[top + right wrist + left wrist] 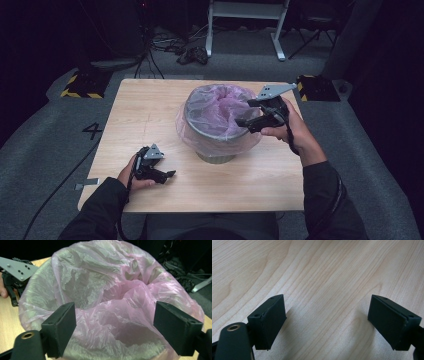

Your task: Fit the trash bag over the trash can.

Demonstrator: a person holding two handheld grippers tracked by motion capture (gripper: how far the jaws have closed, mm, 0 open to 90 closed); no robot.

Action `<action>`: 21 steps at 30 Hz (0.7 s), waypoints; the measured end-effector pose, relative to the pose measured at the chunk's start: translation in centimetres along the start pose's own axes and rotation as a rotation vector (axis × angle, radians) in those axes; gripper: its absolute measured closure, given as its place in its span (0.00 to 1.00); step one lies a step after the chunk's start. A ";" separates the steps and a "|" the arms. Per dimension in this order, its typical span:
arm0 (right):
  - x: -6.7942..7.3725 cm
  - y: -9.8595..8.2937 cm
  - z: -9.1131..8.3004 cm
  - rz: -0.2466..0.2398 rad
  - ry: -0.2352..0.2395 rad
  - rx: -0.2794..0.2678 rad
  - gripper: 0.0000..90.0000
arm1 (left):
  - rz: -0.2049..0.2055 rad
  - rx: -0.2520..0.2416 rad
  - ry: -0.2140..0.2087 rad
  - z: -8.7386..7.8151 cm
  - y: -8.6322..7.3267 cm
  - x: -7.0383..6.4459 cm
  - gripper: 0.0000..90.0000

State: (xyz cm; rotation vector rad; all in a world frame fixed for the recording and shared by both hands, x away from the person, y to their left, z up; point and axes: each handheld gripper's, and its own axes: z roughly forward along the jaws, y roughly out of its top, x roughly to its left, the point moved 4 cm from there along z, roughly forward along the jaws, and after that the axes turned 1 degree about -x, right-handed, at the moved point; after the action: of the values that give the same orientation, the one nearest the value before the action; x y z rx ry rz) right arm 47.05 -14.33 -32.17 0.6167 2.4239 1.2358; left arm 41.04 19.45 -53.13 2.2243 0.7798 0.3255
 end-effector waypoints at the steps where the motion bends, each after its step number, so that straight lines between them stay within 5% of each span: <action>1: 0.1 -0.1 -0.2 -0.006 0.001 -0.005 0.20 | 0.000 0.000 0.000 0.0 0.0 0.0 0.16; 21: 0.7 -1.8 -2.6 -0.028 -0.040 -0.036 0.20 | 0.000 0.000 0.000 0.0 0.0 0.0 0.16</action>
State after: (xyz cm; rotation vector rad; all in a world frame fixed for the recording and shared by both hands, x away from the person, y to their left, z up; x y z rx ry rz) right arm 44.79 -16.61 -32.28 0.5902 2.3640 1.2416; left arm 41.04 19.45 -53.13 2.2243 0.7798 0.3256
